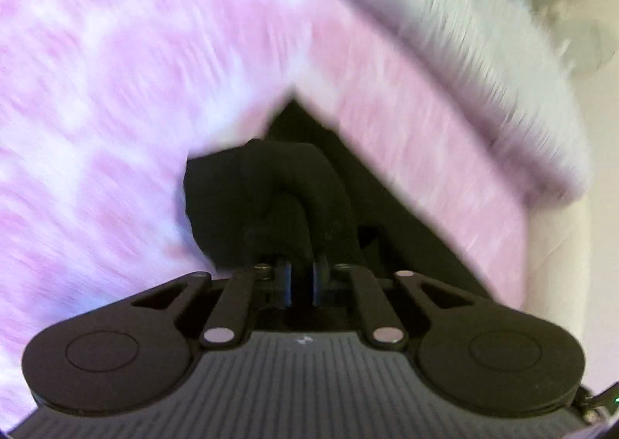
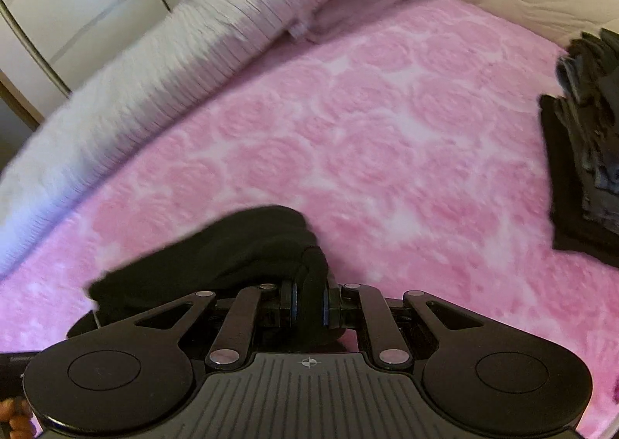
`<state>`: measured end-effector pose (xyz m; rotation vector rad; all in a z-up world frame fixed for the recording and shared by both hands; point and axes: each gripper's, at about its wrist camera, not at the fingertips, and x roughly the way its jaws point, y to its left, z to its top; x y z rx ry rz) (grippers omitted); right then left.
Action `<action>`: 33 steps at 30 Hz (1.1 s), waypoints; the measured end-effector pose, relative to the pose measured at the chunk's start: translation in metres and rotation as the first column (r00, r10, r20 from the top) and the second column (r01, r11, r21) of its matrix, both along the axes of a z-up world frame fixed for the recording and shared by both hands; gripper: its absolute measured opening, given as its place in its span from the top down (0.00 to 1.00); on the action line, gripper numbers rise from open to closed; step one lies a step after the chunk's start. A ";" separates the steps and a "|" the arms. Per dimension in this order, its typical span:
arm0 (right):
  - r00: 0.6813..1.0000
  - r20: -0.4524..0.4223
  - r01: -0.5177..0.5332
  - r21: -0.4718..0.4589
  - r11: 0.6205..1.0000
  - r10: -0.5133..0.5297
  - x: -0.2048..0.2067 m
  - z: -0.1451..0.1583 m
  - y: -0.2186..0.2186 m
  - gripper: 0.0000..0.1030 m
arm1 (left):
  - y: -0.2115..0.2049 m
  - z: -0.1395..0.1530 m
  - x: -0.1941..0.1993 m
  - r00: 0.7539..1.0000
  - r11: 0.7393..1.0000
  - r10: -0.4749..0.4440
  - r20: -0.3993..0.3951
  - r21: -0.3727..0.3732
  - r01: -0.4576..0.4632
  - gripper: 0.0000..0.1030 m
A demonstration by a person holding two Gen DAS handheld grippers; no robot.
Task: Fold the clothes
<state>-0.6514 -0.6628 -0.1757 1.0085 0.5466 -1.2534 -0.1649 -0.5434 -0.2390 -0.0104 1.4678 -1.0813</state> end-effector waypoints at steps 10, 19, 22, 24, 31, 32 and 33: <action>0.966 0.215 -0.097 -0.196 0.976 0.140 0.047 0.095 -0.001 0.91 | 0.158 0.180 0.182 0.867 0.893 0.419 0.271 -0.296 -0.339 0.97; 0.981 0.195 0.015 -0.078 0.997 0.000 0.013 0.045 0.028 0.91 | 0.298 0.214 0.246 0.654 0.806 0.579 0.487 -0.218 -0.550 0.97; 0.983 0.178 0.042 0.037 0.998 -0.048 0.000 0.002 0.041 0.91 | 0.333 0.164 0.245 0.656 0.789 0.551 0.515 -0.066 -0.611 0.97; 0.979 0.184 0.064 0.127 0.990 -0.087 -0.007 -0.028 0.050 0.85 | 0.353 0.122 0.245 0.673 0.762 0.534 0.511 0.054 -0.645 0.97; 0.993 0.098 0.042 0.164 0.986 -0.058 -0.009 -0.041 0.089 0.57 | 0.365 0.060 0.220 0.764 0.791 0.416 0.493 0.218 -0.571 0.87; 0.995 0.092 0.027 0.171 0.985 -0.043 -0.004 -0.041 0.097 0.57 | 0.358 0.061 0.219 0.779 0.814 0.373 0.504 0.225 -0.535 0.85; 0.996 0.087 0.013 0.179 0.984 -0.029 0.000 -0.041 0.106 0.56 | 0.343 0.062 0.216 0.795 0.844 0.300 0.527 0.241 -0.479 0.84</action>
